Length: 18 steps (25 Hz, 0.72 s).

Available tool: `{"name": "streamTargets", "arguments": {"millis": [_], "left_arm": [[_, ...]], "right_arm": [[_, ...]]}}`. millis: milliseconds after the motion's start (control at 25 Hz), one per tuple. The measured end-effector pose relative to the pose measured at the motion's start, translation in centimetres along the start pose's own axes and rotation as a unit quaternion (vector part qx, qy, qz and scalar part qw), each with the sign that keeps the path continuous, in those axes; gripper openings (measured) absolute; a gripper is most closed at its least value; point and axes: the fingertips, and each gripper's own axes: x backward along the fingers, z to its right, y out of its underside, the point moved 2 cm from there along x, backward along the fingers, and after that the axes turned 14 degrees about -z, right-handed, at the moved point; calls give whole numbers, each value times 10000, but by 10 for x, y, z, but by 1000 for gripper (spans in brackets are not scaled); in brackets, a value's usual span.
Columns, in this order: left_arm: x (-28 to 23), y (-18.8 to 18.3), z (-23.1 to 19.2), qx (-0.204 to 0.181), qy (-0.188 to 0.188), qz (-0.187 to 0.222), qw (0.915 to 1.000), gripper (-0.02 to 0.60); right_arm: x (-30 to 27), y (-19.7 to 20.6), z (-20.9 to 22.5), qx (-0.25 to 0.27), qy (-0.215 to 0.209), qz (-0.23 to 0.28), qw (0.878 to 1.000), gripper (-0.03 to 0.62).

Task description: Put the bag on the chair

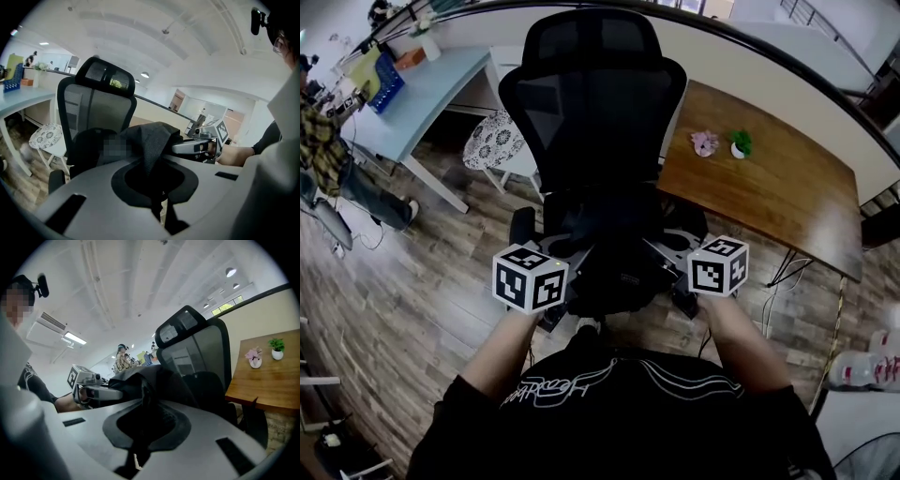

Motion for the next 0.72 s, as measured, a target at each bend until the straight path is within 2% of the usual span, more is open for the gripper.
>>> {"name": "streamTargets", "arguments": {"millis": [440, 720], "left_arm": [[-23, -54, -93, -210, 141, -46, 9997, 34], [-55, -71, -136, -507, 31, -230, 9984, 34]], "right_arm": [[-63, -63, 52, -236, 618, 66, 9978, 11], [-94, -77, 95, -526, 913, 71, 9944, 15]]}}
